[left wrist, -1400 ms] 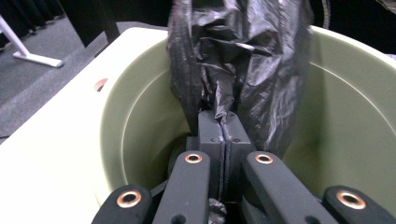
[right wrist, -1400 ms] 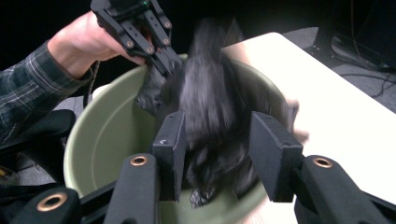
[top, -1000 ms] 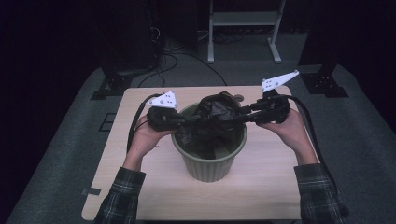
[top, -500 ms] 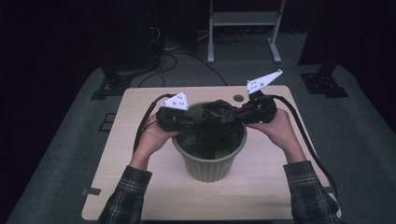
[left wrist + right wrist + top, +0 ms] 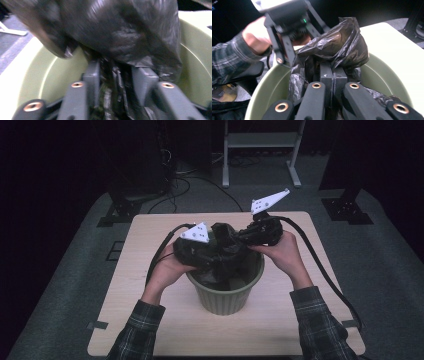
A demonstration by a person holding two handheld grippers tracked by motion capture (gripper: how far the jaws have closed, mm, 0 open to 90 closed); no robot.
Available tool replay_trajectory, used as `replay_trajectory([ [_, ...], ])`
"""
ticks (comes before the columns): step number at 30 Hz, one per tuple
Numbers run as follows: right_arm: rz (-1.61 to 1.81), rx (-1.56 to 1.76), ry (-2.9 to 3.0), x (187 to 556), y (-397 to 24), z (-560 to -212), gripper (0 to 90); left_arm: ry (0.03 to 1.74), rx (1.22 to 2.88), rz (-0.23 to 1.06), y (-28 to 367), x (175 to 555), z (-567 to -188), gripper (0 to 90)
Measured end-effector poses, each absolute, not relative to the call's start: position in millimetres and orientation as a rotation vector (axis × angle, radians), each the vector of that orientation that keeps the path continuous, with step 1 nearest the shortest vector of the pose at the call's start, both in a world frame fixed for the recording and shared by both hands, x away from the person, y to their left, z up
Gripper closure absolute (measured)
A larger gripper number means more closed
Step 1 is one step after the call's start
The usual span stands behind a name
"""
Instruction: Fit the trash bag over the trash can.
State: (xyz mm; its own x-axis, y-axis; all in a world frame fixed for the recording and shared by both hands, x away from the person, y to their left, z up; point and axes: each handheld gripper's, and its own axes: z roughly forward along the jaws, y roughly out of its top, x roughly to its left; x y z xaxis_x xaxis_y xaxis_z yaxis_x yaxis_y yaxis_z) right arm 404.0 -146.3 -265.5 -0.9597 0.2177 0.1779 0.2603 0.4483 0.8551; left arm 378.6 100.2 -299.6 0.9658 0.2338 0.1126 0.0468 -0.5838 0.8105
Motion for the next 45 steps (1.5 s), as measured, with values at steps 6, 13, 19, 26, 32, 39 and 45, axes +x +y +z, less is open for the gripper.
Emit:
replay_trajectory([
  [6,-1.521,-0.493,-2.686,408,-141,-272,89.6,0.223,2.1,0.301,124,367,-283,42.3],
  [13,-1.509,-0.514,-2.688,410,-135,-275,89.6,0.193,2.059,0.306,112,364,-274,43.0],
  [19,-1.492,-0.511,-2.696,410,-134,-276,89.6,0.194,2.043,0.336,105,368,-273,52.5],
  [26,-1.49,-0.503,-2.697,409,-134,-276,89.6,0.171,2.049,0.339,104,370,-273,80.8],
  [32,-1.487,-0.513,-2.707,409,-138,-276,89.6,0.176,2.066,0.319,112,369,-276,89.6],
  [39,-1.501,-0.578,-2.71,409,-164,-276,89.6,0.23,2.079,0.327,135,371,-281,89.7],
  [45,-1.53,-0.635,-2.711,409,-186,-275,89.6,0.279,2.072,0.324,152,372,-285,89.7],
])
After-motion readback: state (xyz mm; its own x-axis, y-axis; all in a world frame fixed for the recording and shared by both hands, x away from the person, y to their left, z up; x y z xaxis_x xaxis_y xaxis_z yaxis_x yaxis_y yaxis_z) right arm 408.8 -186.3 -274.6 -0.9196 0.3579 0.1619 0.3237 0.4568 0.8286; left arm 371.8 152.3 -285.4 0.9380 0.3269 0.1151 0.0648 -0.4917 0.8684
